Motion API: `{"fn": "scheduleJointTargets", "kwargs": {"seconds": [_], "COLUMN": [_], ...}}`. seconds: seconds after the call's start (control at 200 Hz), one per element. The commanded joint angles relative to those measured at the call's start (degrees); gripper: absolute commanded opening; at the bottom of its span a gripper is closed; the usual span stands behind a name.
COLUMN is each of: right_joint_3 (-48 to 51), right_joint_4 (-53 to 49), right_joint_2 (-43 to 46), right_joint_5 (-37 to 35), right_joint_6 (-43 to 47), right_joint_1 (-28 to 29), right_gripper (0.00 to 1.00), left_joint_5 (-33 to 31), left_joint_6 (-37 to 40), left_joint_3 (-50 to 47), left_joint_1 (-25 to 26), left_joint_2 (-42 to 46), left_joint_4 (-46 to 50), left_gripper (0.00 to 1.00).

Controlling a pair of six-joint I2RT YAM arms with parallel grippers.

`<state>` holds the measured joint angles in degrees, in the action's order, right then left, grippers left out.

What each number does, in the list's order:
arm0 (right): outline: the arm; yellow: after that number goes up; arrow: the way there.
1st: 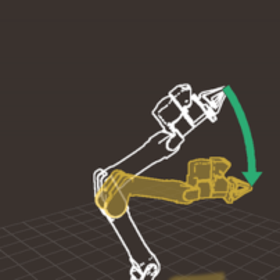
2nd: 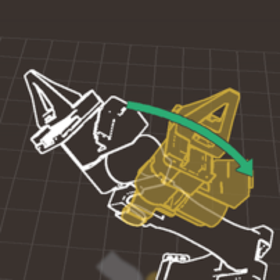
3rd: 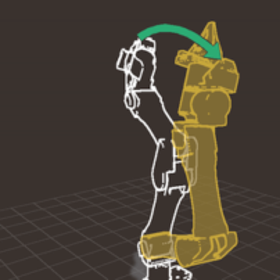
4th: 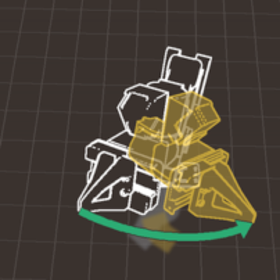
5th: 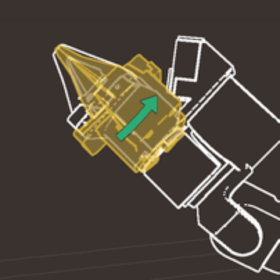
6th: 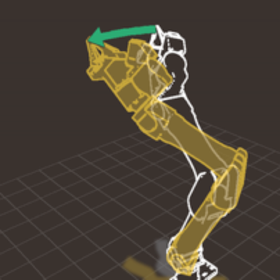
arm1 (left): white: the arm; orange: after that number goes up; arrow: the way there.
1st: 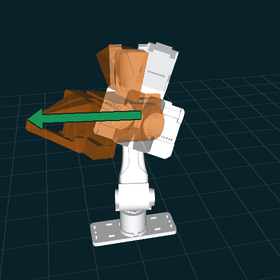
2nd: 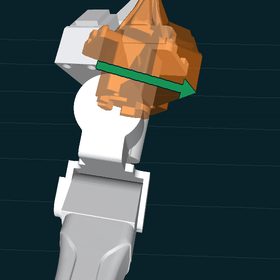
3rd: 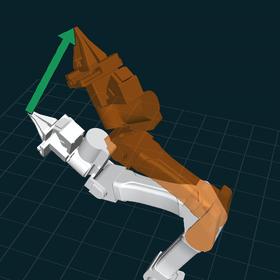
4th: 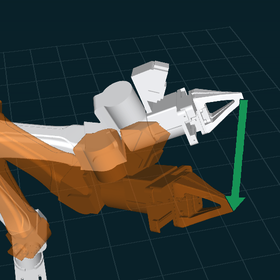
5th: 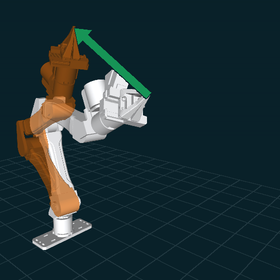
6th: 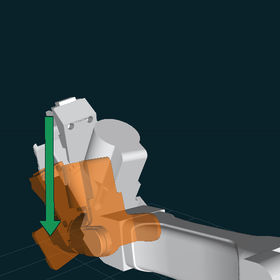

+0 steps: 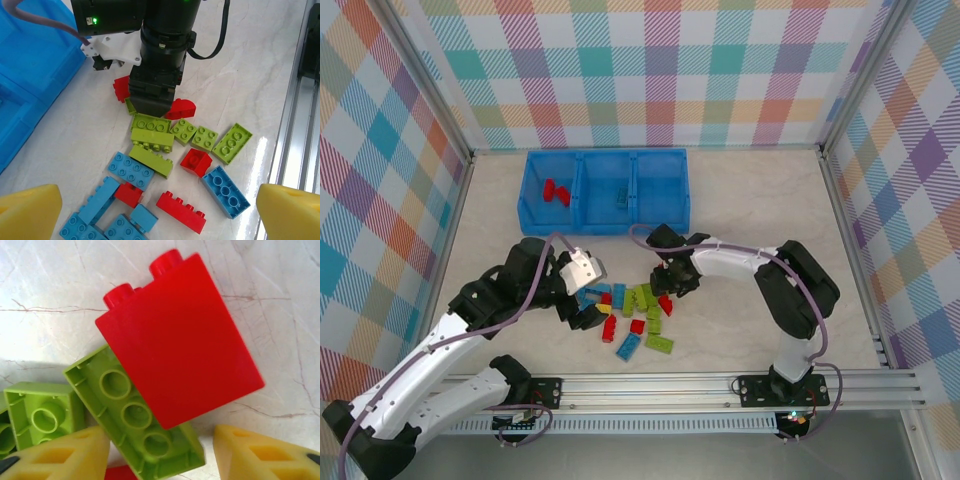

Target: Sort the legos into containers by color

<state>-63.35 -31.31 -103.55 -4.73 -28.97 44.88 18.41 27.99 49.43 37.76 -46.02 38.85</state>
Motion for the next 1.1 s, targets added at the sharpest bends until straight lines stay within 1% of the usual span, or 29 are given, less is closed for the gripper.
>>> {"fn": "scheduleJointTargets", "kwargs": {"seconds": [0.0,0.08,0.145,0.265,0.31,0.505,0.605,0.68,0.77,0.9,0.96,1.055,1.095], "right_joint_3": [-0.9,-0.5,-0.3,0.9,1.5,3.8,2.8,-0.3,-6.8,-17.8,-22.7,-29.8,-32.6], "right_joint_4": [0.8,0.9,0.8,1.7,1.8,1.6,1.1,0.8,-0.4,-1.5,-1.4,-2.8,-3.3], "right_joint_2": [-2.1,-2.0,-1.7,0.7,2.1,12.0,17.4,18.9,16.2,7.1,2.6,-4.1,-6.4], "right_joint_5": [0.8,0.7,0.8,1.5,1.8,4.1,2.2,-0.4,-1.8,-3.0,-2.7,-2.2,-1.9], "right_joint_6": [0.2,-0.1,0.0,1.1,1.4,3.2,3.6,4.0,4.5,7.2,8.3,8.5,8.3], "right_joint_1": [-0.4,-0.8,-1.0,-1.0,-1.0,-1.0,-1.1,-2.1,-5.4,-9.1,-10.6,-12.4,-12.9], "right_gripper": [0.51,0.47,0.4,0.37,0.33,0.33,0.35,0.35,0.35,0.33,0.33,0.34,0.36], "left_joint_5": [0.7,0.2,0.0,0.3,0.3,0.0,-0.5,-1.8,-4.1,-8.0,-8.6,-10.7,-12.5], "left_joint_6": [0.9,0.9,1.0,1.1,1.0,1.1,1.0,0.7,-0.1,-3.2,-4.6,-8.5,-11.0], "left_joint_3": [0.0,-0.3,-0.6,-1.0,-1.1,-1.3,-1.5,-1.8,-2.2,-3.3,-3.5,-2.9,-2.4], "left_joint_1": [0.5,0.5,0.5,0.4,0.5,0.5,0.5,0.4,0.3,0.0,0.0,0.0,0.0], "left_joint_2": [0.7,1.0,1.3,1.5,1.6,1.6,1.8,2.1,2.8,3.4,3.3,2.8,2.3], "left_joint_4": [-1.4,-1.7,-1.9,-2.3,-2.5,-2.9,-3.5,-4.2,-5.7,-8.4,-8.5,-8.6,-8.6], "left_gripper": [1.0,1.0,1.0,1.0,1.0,1.0,1.0,1.0,1.0,1.0,1.0,1.0,1.0]}}
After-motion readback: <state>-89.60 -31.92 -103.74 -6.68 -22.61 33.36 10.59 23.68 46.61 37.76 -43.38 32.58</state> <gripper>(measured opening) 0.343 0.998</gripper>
